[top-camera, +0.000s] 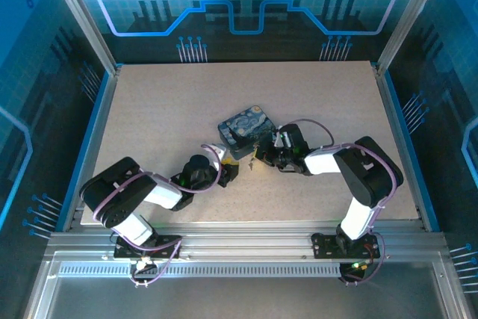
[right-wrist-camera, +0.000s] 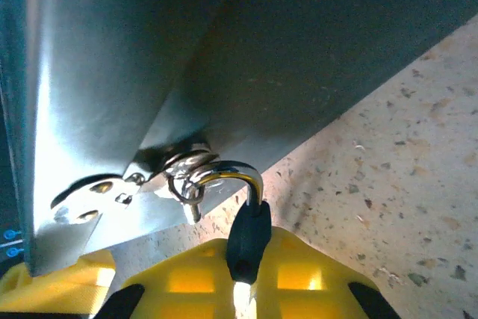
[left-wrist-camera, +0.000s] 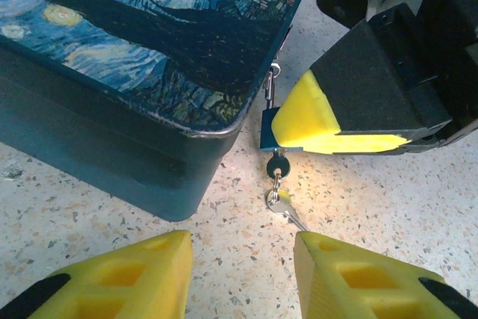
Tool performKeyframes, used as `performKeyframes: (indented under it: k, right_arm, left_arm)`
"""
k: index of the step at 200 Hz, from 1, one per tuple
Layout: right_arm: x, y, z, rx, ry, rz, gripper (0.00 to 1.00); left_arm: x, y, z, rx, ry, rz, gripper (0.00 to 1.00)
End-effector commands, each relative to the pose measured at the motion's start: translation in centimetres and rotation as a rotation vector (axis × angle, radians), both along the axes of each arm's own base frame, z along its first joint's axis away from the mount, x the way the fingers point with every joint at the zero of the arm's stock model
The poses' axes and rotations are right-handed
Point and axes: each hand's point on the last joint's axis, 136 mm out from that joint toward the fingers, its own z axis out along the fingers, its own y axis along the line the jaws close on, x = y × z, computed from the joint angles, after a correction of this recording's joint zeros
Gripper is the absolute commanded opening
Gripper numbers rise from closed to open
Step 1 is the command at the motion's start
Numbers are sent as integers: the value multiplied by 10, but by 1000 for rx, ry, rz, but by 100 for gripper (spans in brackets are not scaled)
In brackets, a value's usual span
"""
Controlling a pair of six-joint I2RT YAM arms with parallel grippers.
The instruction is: Unlock the padlock with the key
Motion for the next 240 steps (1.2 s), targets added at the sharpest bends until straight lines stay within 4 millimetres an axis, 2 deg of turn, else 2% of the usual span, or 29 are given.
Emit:
performKeyframes:
  k: [1, 36, 114, 139, 179, 240]
  right_arm:
    - [4, -5, 0, 36, 10, -75, 0]
    - [6, -6, 8, 76, 1, -114, 0]
    - [9, -13, 27, 6, -48, -111, 0]
    - [10, -18, 23, -19, -23, -128, 0]
    - [11, -14, 22, -10, -11, -122, 0]
    - [6, -32, 14, -58, 26, -189, 0]
  left_arm:
    - [5, -5, 7, -31, -12, -7, 41]
    - [5, -4, 6, -28, -10, -7, 41]
    - [4, -1, 5, -24, -15, -2, 41]
    - [3, -1, 6, -31, -17, -2, 41]
    - [2, 2, 6, -31, -20, 4, 41]
    - [-1, 6, 6, -32, -25, 6, 41]
